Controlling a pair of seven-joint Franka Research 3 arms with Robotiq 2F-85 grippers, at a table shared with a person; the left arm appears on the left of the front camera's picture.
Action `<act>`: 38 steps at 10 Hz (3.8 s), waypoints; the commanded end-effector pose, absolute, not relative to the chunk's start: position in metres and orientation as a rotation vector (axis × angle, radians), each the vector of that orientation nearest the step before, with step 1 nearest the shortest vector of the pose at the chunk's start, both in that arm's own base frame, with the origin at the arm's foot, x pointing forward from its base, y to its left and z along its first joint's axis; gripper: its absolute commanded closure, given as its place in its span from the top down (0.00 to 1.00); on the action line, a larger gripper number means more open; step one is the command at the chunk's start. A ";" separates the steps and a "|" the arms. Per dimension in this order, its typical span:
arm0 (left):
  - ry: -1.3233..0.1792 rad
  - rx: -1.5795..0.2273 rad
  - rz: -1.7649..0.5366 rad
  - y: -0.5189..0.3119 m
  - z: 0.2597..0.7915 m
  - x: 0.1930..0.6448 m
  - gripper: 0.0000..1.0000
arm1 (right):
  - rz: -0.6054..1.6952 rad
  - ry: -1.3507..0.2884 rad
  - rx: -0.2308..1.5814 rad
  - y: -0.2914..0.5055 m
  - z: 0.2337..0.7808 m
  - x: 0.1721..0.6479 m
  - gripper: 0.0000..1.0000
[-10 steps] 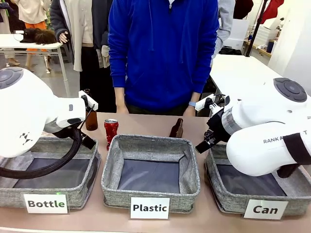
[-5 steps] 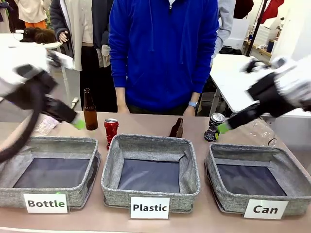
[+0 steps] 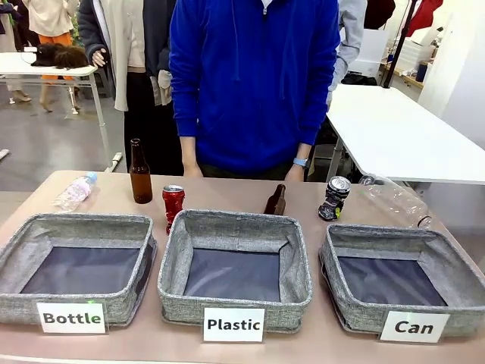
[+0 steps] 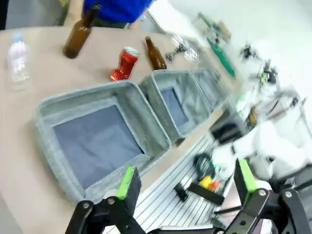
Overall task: Sort the can waste into the basket.
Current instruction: Pick up the can waste from the table and place it in the right Fabric basket.
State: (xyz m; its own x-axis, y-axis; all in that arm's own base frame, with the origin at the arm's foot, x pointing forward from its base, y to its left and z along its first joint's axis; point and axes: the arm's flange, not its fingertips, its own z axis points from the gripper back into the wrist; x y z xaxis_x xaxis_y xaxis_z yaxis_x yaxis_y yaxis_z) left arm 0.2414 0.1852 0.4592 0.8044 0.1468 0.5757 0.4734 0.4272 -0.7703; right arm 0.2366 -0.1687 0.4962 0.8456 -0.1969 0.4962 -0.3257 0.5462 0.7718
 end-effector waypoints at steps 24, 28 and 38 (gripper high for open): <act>-0.779 -1.370 0.160 0.239 0.369 0.240 1.00 | 0.362 -0.653 0.596 -0.102 0.454 0.277 1.00; -0.779 -1.370 0.160 0.239 0.369 0.240 1.00 | 0.479 -0.576 0.629 -0.095 0.457 0.285 1.00; -0.779 -1.370 0.160 0.239 0.369 0.240 1.00 | 0.230 -0.748 0.913 -0.251 0.420 0.189 1.00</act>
State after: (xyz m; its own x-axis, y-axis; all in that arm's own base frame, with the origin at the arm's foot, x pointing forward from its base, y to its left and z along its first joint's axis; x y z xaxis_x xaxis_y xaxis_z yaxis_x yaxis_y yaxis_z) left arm 0.2409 0.2403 0.3702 0.7583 0.5313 0.3776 0.2978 0.2330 -0.9258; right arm 0.1767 -0.2653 0.4088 0.7541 -0.1705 0.6343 -0.4450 0.5776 0.6844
